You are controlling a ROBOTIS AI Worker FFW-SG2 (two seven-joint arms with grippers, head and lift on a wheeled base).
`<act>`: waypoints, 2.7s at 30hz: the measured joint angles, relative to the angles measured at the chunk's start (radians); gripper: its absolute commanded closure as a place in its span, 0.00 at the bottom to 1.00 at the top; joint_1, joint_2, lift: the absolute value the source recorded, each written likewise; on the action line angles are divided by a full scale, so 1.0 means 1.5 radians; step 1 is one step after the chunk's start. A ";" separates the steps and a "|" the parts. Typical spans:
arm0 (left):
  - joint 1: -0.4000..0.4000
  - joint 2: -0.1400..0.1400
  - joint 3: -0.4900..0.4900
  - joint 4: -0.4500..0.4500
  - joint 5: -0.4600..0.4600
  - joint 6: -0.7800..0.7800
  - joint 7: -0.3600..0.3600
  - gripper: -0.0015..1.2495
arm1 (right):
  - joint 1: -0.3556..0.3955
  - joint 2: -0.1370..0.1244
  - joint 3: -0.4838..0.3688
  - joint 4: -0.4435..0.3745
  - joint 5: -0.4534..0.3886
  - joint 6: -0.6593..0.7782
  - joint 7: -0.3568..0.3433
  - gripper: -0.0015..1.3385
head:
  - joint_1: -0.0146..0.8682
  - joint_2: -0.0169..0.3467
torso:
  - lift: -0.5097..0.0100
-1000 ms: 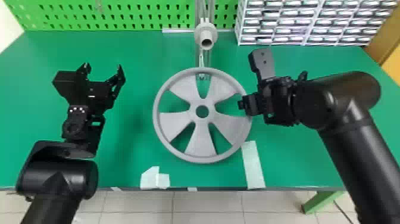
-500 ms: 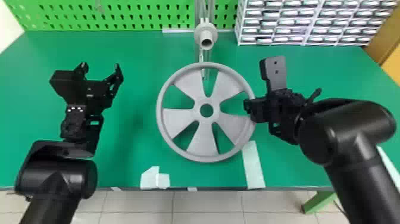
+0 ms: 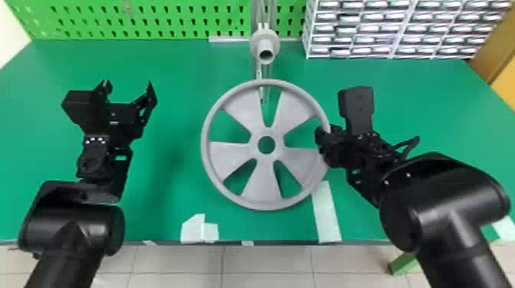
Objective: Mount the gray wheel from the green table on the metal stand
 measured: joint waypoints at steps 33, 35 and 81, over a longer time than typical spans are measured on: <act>0.009 0.000 0.005 -0.001 0.021 0.001 0.016 0.31 | 0.102 0.005 -0.004 0.004 0.092 -0.395 0.030 0.82 | 1.00 0.19 | 0.79; 0.010 0.000 0.005 -0.002 0.023 0.001 0.017 0.31 | 0.103 0.008 -0.006 0.007 0.095 -0.406 0.030 0.82 | 1.00 0.19 | 0.79; 0.200 0.000 -0.050 -0.234 0.026 0.089 0.069 0.32 | 0.076 0.061 -0.019 0.062 0.116 -0.521 -0.027 0.87 | 1.00 0.19 | 0.79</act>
